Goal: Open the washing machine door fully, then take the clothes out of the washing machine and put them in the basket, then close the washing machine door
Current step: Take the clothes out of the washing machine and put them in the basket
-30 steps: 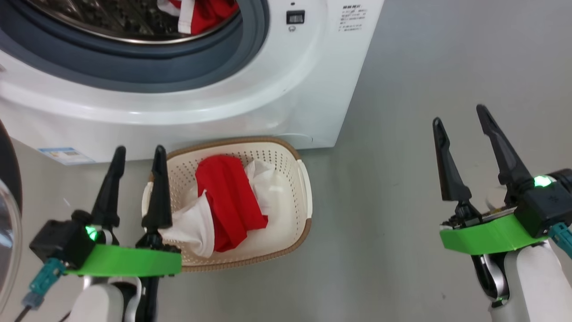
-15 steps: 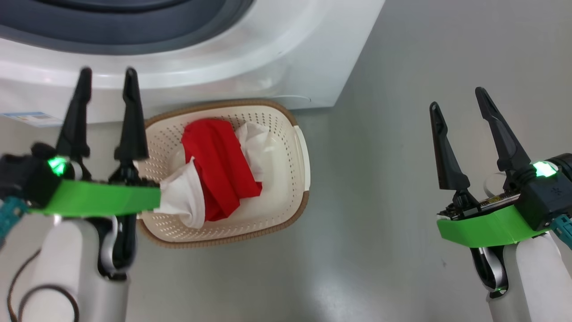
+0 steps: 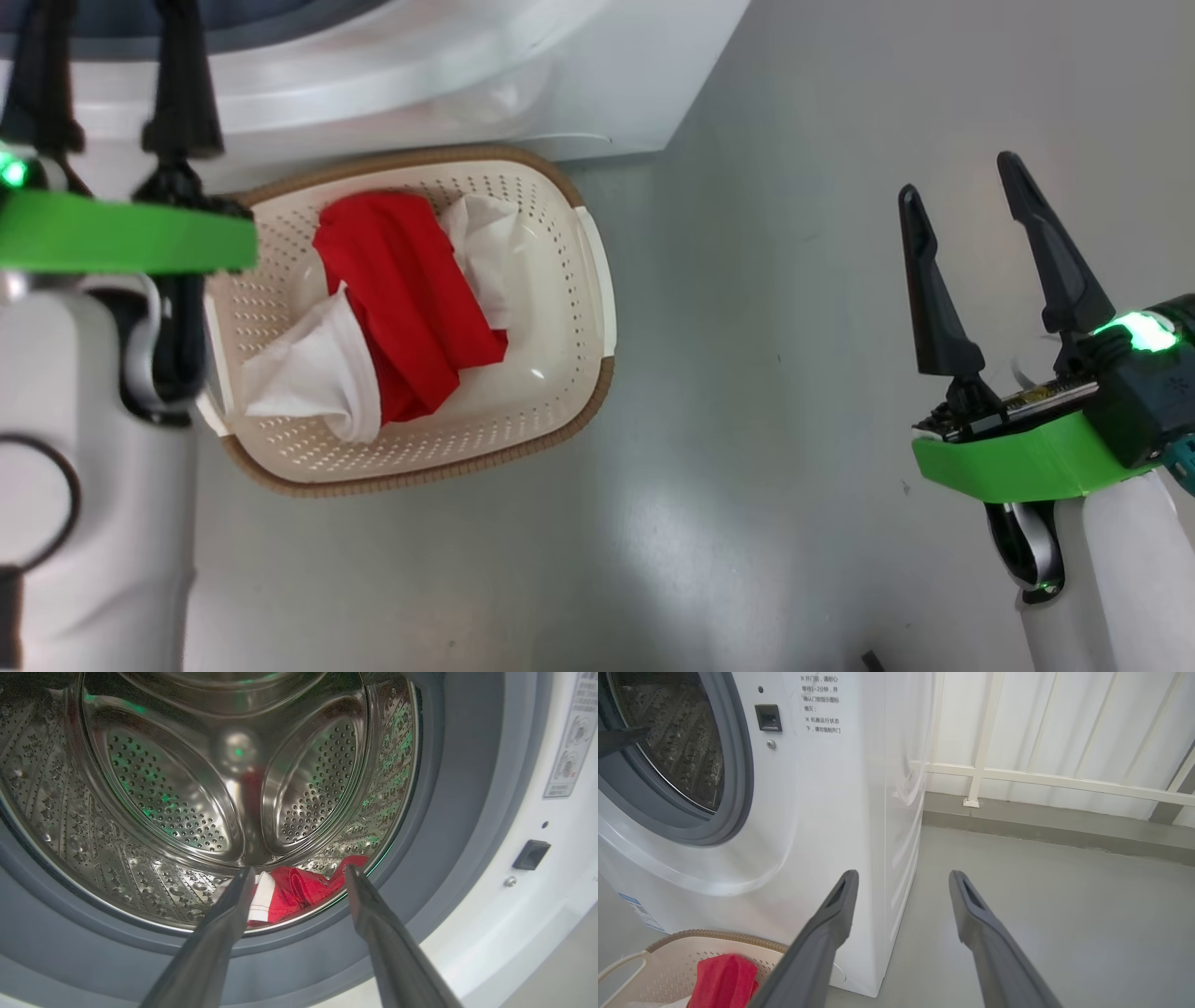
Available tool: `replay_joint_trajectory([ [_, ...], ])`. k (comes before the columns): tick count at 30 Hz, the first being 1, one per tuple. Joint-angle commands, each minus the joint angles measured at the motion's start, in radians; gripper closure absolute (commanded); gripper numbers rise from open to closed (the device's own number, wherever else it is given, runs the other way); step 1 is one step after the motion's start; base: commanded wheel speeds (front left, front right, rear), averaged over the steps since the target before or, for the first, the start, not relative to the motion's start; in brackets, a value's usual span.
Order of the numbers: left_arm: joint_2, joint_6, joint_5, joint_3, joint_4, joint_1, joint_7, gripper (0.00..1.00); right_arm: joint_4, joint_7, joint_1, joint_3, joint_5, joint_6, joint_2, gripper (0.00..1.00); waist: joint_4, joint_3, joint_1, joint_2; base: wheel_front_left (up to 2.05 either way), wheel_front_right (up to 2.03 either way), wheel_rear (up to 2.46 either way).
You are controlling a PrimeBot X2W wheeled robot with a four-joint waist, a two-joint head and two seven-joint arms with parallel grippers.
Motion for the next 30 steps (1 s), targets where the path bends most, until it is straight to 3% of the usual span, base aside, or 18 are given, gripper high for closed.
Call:
replay_joint_trajectory([
  [1,0.044,-0.007,0.015,0.03,-0.014,-0.02,-0.006,0.0,-0.032,-0.006,-0.004,0.024,0.006,0.005,0.001,0.0,-0.016,0.024,0.0,-0.0001,0.0,0.0,0.0],
  [15,0.074,-0.022,0.015,0.004,0.228,-0.295,0.003,0.0,-0.043,-0.006,-0.013,0.039,0.007,0.005,0.001,0.0,-0.046,0.096,0.0,-0.0001,0.0,0.0,0.0],
  [30,0.145,-0.033,-0.038,-0.106,0.571,-0.519,0.14,0.0,-0.046,-0.006,0.029,0.056,0.005,0.005,0.001,0.0,-0.089,0.087,0.0,-0.0001,0.0,0.0,0.0],
])
